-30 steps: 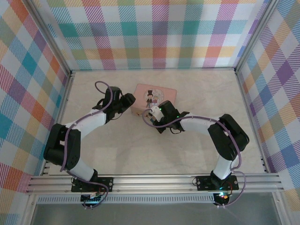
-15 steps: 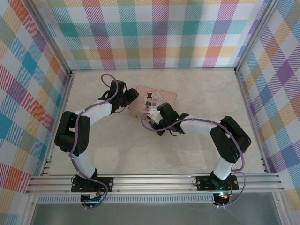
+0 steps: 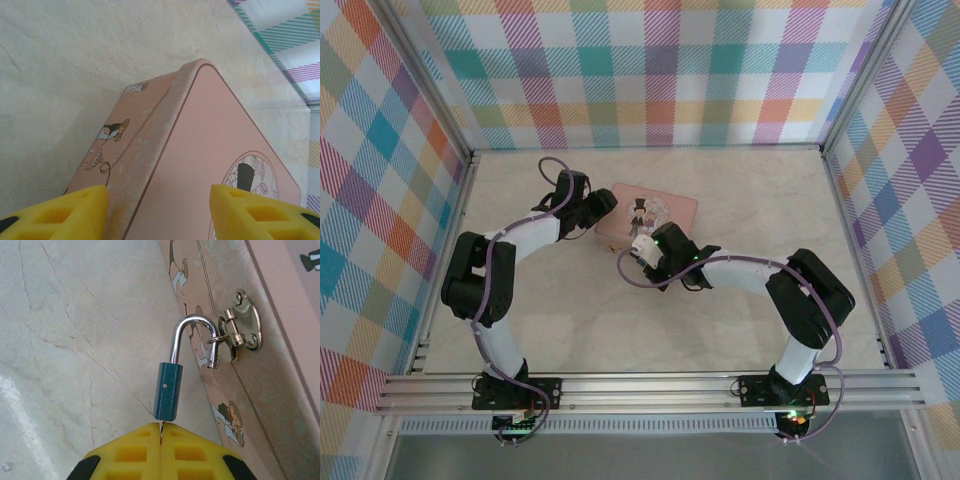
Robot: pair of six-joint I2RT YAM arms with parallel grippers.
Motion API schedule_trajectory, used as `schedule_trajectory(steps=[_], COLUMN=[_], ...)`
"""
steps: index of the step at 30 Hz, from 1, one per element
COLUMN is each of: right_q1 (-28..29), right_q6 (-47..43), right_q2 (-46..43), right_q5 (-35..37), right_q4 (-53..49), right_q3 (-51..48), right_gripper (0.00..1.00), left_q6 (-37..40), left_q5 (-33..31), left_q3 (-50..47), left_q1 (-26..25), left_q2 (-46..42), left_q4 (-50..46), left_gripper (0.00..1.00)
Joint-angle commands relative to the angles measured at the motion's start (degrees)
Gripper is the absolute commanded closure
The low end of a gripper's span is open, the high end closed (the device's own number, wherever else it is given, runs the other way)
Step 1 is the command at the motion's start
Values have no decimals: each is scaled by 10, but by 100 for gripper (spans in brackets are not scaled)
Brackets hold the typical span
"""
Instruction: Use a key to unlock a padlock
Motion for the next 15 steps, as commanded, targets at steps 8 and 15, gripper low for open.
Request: schedule_trajectory(steps=[8,15], right_q1=[6,6], right_q6=[-54,-53], right_q2=[9,1], right_q5=[17,25], right_q4=[46,50], right_q3=[5,-8], right_gripper=[100,100], left_q6=[4,5], left_q5=[29,28], left_q3=[12,10], left_q1=[3,3], left_q2=[12,9], left_q4=[1,-1], left_gripper=[44,44])
